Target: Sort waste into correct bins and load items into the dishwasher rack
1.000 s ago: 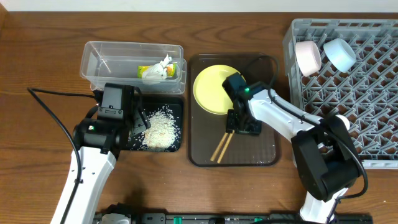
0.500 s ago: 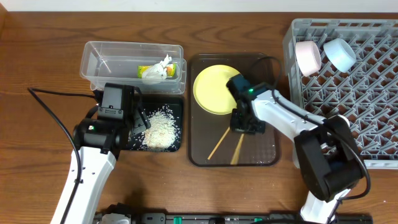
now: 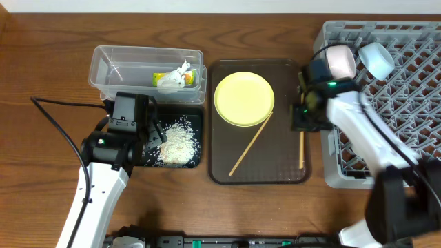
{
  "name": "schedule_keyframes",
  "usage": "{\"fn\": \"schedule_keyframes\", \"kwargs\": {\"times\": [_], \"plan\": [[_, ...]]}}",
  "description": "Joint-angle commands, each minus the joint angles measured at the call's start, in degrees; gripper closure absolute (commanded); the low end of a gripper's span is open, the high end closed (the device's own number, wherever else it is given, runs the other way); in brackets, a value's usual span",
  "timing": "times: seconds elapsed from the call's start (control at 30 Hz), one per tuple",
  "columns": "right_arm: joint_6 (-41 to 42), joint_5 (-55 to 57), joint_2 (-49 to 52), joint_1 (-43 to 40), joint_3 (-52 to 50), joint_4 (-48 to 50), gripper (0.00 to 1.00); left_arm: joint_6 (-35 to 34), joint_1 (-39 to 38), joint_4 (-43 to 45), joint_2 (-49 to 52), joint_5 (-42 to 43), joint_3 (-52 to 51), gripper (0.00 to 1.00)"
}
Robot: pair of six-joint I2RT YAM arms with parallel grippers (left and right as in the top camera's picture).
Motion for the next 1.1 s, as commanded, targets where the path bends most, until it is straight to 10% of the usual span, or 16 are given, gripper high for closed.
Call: {"fn": "schedule_keyframes", "kwargs": {"times": [0.0,0.53,1.07], "plan": [[-8.6,0.8,-5.7,-3.4,1.7,-0.5,0.99,-0.7,0.3,-0.2,0.2,-1.1,-0.5,0.19],[-14.0,0.9,-2.1,-15.7,1.6,1.0,0.99,-0.7,0.3,-0.2,0.2,-1.1,-0.5,0.19],[-14.0,-1.4,-6.2,-15.2,4.7,3.0,0.74,-0.8,0.3,-0.2,0.2,-1.1,-0.5,0.19]]}}
